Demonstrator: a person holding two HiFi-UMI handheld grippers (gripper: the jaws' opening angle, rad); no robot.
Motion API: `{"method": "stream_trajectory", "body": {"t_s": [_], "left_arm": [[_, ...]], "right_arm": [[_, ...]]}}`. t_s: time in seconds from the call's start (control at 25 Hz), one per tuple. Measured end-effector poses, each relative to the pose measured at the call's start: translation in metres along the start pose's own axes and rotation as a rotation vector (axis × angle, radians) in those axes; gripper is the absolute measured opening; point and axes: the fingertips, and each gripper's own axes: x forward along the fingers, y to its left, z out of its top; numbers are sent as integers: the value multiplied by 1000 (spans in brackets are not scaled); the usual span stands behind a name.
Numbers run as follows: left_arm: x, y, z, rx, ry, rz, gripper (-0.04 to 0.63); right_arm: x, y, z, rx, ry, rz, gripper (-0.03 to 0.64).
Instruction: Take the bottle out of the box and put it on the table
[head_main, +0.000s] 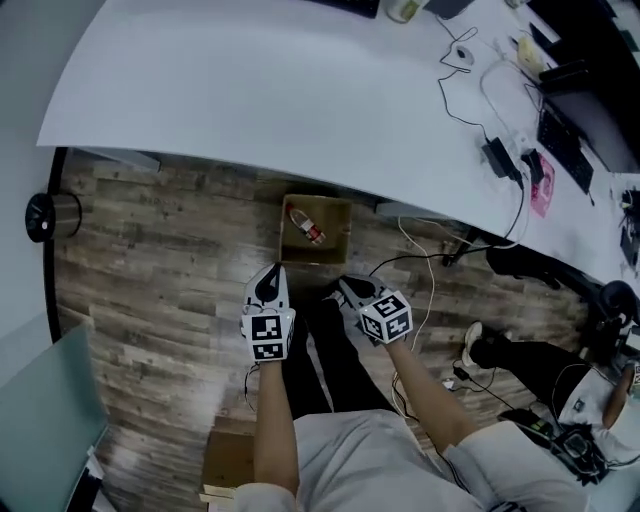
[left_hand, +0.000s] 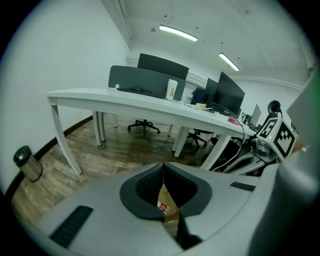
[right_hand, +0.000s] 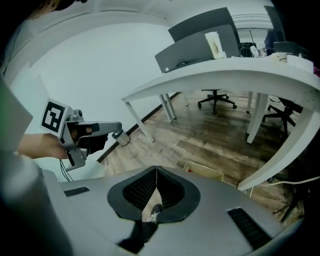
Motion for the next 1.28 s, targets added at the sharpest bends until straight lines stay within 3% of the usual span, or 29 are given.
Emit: {"method": "stream_trajectory", "body": {"t_s": [0.16, 0.6, 0.92, 1.28], "left_arm": [[9, 23, -35, -58, -3, 17, 15], [81, 22, -134, -38, 6, -40, 15], [152, 11, -218, -72, -19, -1, 15], [181, 23, -276, -195, -84, 79, 17]], "right_arm": [[40, -11, -16, -2, 25, -22, 40], [164, -99, -56, -100, 16, -85, 41], [243, -161, -128, -167, 78, -87, 41], [316, -192, -182, -266, 153, -65, 84]]}}
